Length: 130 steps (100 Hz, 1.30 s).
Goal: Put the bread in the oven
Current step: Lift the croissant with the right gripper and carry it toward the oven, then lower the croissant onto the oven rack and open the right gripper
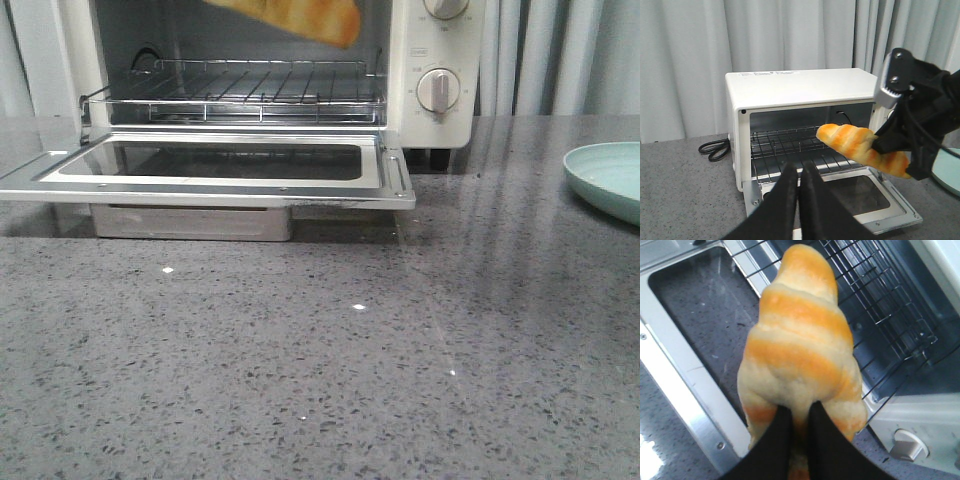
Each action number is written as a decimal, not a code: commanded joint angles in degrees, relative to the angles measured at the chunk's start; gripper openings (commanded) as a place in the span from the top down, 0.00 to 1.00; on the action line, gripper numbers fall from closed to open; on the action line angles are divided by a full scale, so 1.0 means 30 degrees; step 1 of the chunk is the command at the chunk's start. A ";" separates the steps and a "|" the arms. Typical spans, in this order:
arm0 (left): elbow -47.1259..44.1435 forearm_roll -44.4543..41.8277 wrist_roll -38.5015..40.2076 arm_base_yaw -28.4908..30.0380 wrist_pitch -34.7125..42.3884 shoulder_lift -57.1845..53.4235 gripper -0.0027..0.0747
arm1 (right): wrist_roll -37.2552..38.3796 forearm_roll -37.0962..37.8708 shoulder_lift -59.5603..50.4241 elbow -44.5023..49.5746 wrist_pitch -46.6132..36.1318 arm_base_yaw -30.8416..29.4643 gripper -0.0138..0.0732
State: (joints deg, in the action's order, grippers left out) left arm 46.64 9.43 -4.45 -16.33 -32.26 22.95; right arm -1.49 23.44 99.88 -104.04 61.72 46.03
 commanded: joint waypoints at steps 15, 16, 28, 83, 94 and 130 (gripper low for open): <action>0.0565 0.0266 0.0187 0.0071 0.1328 0.0146 0.99 | -0.0133 0.3917 0.1228 -0.1783 -0.1694 -0.0028 0.92; 0.0565 0.0266 0.0187 0.0071 0.1328 0.0146 0.99 | -0.0133 0.4001 0.1284 -0.1794 -0.1775 -0.0028 0.92; 0.0531 0.0266 0.0187 0.0071 0.1288 0.0146 0.99 | -0.0133 0.4710 0.1946 -0.1921 -0.2657 -0.0063 0.92; 0.0531 0.0643 0.0187 0.0071 0.0778 0.0146 0.99 | -0.0133 0.6801 0.3471 -0.1968 -0.5018 -0.0598 0.92; 0.0531 0.0687 0.0187 0.0071 0.0778 0.0146 0.99 | -0.0133 0.6820 0.3635 -0.1968 -0.5394 -0.1028 0.92; 0.0531 0.0687 0.0187 0.0071 0.0778 0.0146 0.99 | -0.0133 0.6820 0.4036 -0.1968 -0.5506 -0.1901 0.75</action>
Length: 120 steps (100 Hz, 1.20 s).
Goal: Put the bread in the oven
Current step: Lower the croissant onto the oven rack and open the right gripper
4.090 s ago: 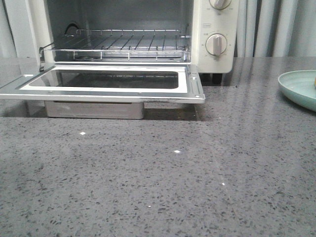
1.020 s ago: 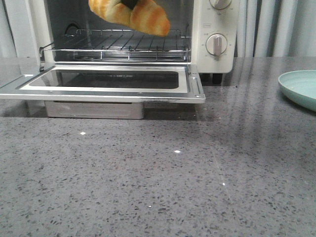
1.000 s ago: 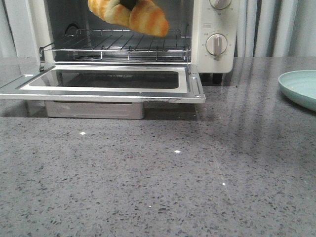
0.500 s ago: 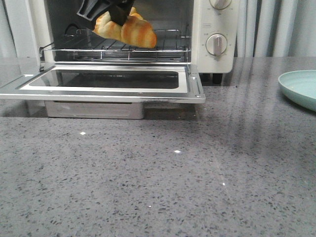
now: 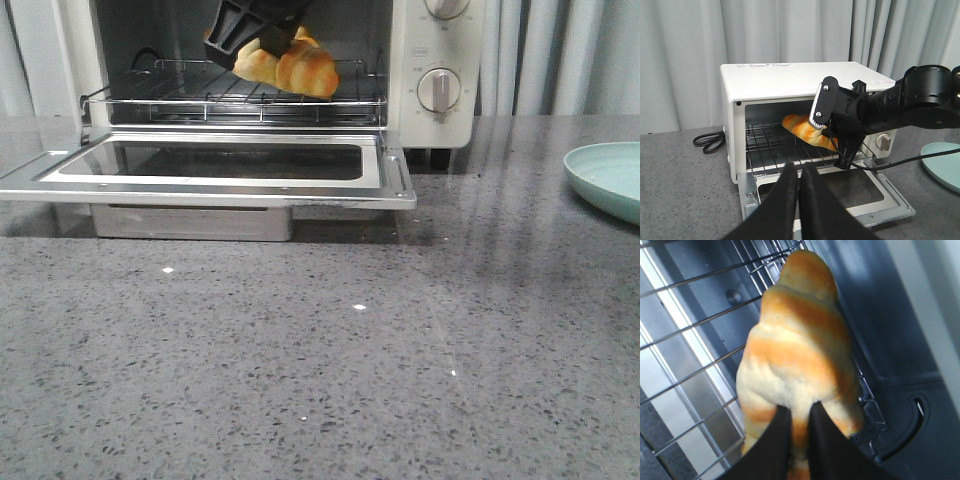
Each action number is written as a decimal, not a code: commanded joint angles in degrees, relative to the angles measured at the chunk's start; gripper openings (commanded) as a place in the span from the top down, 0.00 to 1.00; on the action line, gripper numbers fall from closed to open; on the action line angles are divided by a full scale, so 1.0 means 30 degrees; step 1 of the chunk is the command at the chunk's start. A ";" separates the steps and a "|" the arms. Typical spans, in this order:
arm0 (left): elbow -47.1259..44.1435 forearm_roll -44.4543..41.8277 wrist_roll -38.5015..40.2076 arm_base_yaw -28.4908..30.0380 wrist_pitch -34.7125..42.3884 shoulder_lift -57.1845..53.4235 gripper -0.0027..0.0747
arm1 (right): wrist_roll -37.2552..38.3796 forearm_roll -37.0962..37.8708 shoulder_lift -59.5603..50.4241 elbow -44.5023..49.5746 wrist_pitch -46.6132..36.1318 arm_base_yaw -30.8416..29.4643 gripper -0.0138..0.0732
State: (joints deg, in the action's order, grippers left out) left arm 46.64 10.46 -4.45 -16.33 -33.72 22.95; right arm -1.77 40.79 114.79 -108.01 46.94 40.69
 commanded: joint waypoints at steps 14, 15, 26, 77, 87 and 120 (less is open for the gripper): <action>0.0531 0.0343 0.0153 0.0071 0.1266 0.0146 0.99 | -0.0003 0.1038 -0.0935 -0.0646 -0.1184 -0.0120 0.48; 0.0531 0.0343 0.0153 0.0071 0.1266 0.0146 0.99 | -0.0003 0.1038 -0.0935 -0.0646 -0.1217 -0.0120 0.47; 0.0531 0.0343 0.0153 0.0071 0.1266 0.0146 0.99 | -0.0003 0.1038 -0.0935 -0.0666 -0.1489 -0.0120 0.37; 0.0531 0.0343 0.0153 0.0071 0.0807 0.0146 0.99 | 0.0995 0.1038 -0.1132 -0.1298 -0.1060 0.0278 0.29; 0.0531 0.0343 0.0153 0.0071 0.0726 0.0146 0.99 | 0.0995 0.1038 -0.1176 -0.1298 -0.0598 0.0454 0.29; 0.0531 -0.0157 0.0153 0.0110 0.0910 -0.0685 0.99 | 0.0995 0.1038 -0.1953 -0.1298 0.0271 0.2077 0.29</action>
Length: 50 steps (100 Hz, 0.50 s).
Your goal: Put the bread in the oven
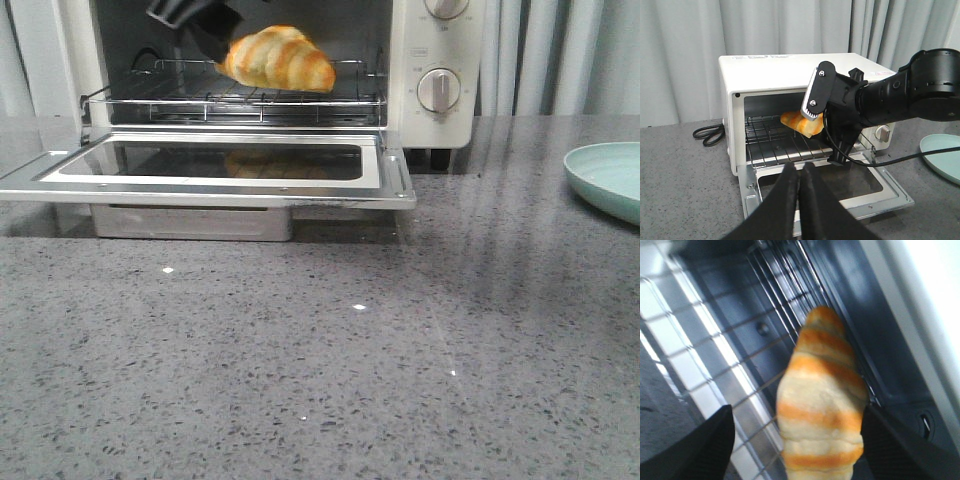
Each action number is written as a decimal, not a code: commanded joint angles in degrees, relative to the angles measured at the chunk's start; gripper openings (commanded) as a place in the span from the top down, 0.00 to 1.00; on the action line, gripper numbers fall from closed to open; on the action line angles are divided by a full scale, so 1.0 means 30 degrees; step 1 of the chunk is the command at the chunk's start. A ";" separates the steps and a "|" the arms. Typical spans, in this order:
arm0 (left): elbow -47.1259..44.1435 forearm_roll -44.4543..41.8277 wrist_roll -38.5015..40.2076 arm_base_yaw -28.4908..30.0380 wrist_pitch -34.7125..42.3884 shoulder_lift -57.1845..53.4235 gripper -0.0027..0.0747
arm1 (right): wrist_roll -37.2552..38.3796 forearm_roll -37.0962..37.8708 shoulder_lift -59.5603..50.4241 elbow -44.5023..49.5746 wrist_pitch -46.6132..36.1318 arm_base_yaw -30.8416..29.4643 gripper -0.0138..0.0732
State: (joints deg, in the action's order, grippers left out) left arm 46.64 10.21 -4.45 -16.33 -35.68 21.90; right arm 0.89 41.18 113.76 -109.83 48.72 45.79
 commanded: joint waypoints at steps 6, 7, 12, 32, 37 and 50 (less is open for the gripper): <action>0.0531 -0.0207 0.0153 0.0142 0.1580 -0.0881 0.99 | 0.0111 0.0907 -0.1749 -0.0693 0.0185 0.0789 0.29; 0.0531 -0.0258 0.0153 0.0142 0.1618 -0.1020 0.99 | 0.0111 0.0907 -0.1749 -0.0693 0.0241 0.0838 0.29; 0.0531 -0.0294 0.0153 0.0142 0.1613 -0.1529 0.99 | 0.0111 0.0907 -0.1912 -0.0693 0.0683 0.1238 0.29; -0.0134 -0.0550 0.0153 0.0142 0.1708 -0.4031 0.99 | 0.0111 0.0907 -0.2541 -0.0693 0.1141 0.3168 0.29; -0.0481 -0.0598 0.0153 0.0142 0.1708 -0.4649 0.99 | 0.0111 0.0907 -0.2729 -0.0693 0.1248 0.3726 0.29; -0.1527 -0.0756 0.0682 0.0142 0.1708 -0.6054 0.99 | 0.0111 0.0907 -0.3111 -0.0693 0.2532 0.5048 0.29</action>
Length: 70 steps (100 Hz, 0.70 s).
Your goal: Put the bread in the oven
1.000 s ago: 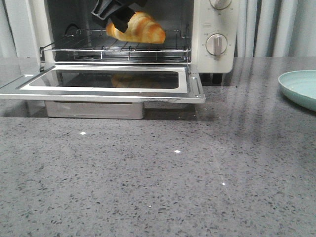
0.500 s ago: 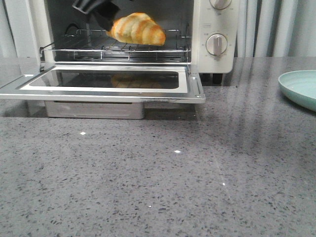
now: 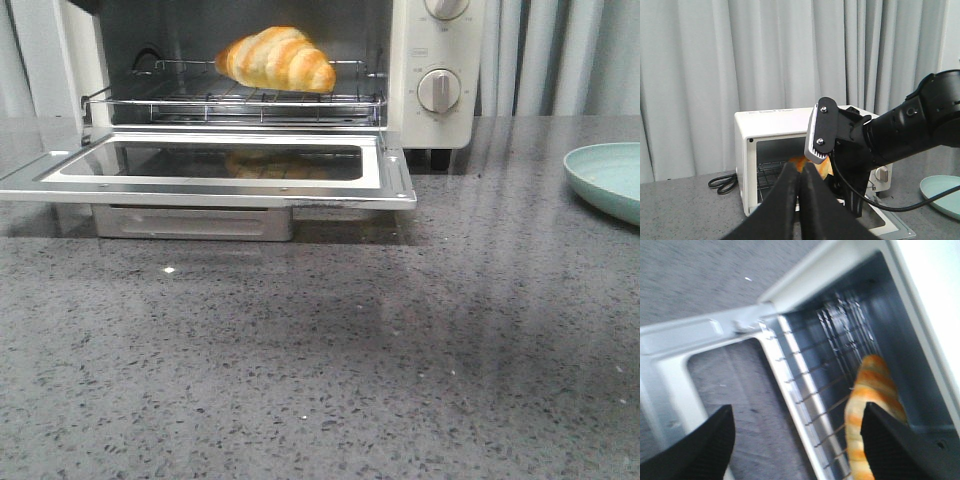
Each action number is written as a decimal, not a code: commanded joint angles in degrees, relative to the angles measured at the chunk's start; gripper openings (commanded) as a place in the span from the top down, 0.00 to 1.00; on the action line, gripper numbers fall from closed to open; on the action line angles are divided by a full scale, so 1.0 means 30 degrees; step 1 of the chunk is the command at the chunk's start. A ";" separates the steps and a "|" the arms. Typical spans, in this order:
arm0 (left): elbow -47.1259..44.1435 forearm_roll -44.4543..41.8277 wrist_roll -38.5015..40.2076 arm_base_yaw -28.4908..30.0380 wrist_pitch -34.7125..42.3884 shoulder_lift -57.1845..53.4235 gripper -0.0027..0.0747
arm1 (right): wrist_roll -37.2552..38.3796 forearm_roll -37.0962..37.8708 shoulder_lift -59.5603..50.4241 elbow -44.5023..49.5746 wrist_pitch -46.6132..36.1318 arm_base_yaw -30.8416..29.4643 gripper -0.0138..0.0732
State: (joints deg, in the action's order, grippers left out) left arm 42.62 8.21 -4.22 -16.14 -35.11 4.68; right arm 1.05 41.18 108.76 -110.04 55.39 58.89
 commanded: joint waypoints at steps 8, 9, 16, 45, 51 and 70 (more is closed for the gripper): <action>-0.0752 -0.0374 0.1146 0.0076 0.1409 -0.0846 0.99 | 0.0057 0.0907 -0.1653 -0.0620 0.1526 0.1243 0.29; -0.0843 -0.0375 0.1193 0.0076 0.1408 -0.0942 0.99 | 0.0057 0.0907 -0.1707 -0.0620 0.1632 0.1343 0.29; -0.1299 -0.0637 0.1665 0.0076 0.1242 -0.1216 0.99 | 0.0086 0.0907 -0.1949 -0.0620 0.2661 0.1718 0.29; -0.3536 -0.0798 0.1665 0.0959 0.1485 -0.1461 0.99 | 0.0941 -0.0723 -0.2948 -0.0620 0.6516 0.2455 0.29; -0.4026 -0.0798 0.1665 0.1465 0.1833 -0.1461 0.99 | 0.1112 -0.1138 -0.3250 -0.0620 0.6639 0.2455 0.30; -0.5698 -0.0138 0.1903 0.3019 0.3031 -0.1461 0.99 | 0.1580 -0.2340 -0.4215 -0.0584 0.6639 0.2455 0.32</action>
State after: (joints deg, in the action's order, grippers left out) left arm 26.09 5.92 0.31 -8.76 -32.10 -0.07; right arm 4.92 32.76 100.29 -110.04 71.24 66.18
